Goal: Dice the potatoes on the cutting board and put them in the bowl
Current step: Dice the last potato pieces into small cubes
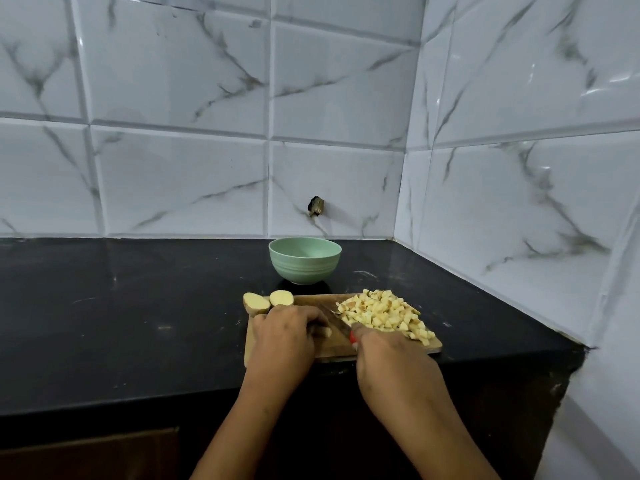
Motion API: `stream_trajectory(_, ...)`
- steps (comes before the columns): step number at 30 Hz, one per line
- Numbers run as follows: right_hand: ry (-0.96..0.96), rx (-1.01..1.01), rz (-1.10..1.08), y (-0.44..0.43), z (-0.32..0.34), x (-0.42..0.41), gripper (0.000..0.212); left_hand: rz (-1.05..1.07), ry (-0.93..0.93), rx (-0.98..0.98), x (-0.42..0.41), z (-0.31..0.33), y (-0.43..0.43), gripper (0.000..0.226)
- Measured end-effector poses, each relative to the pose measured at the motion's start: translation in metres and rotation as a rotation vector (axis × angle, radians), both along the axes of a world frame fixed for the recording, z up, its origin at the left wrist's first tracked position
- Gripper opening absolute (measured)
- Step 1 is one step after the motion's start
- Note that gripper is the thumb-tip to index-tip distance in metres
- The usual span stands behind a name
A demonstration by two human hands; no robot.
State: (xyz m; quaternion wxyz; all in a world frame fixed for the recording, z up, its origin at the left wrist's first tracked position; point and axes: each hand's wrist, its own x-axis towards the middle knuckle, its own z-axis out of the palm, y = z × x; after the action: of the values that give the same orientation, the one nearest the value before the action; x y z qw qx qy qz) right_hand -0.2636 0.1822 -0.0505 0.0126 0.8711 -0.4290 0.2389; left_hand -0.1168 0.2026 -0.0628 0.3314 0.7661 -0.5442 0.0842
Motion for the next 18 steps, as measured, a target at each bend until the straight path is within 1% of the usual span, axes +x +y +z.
stream_trajectory(2, -0.061, 0.041, 0.017, -0.001, 0.001, -0.003, 0.042, 0.020, 0.018, -0.058, 0.000, 0.000, 0.000, 0.032)
stream_trajectory(4, -0.109, 0.079, 0.062, 0.002, 0.001, -0.005, 0.038, 0.031, 0.075, -0.150, 0.001, -0.001, 0.000, 0.031)
stream_trajectory(7, -0.162, 0.091, 0.105, 0.007, -0.001, -0.008, 0.035, 0.017, 0.158, -0.220, 0.001, -0.003, 0.003, 0.021)
stream_trajectory(9, -0.194, 0.106, 0.120, 0.009, -0.003, -0.009, 0.035, -0.009, 0.168, -0.197, 0.002, -0.002, 0.006, 0.016)
stream_trajectory(14, -0.202, 0.144, 0.094, 0.015, -0.005, -0.007, 0.041, -0.057, 0.198, -0.100, 0.007, 0.001, 0.011, 0.018)
stream_trajectory(18, -0.175, 0.156, 0.100, 0.016, -0.008, -0.005, 0.036, -0.068, 0.217, -0.064, 0.008, 0.002, 0.010, 0.019)
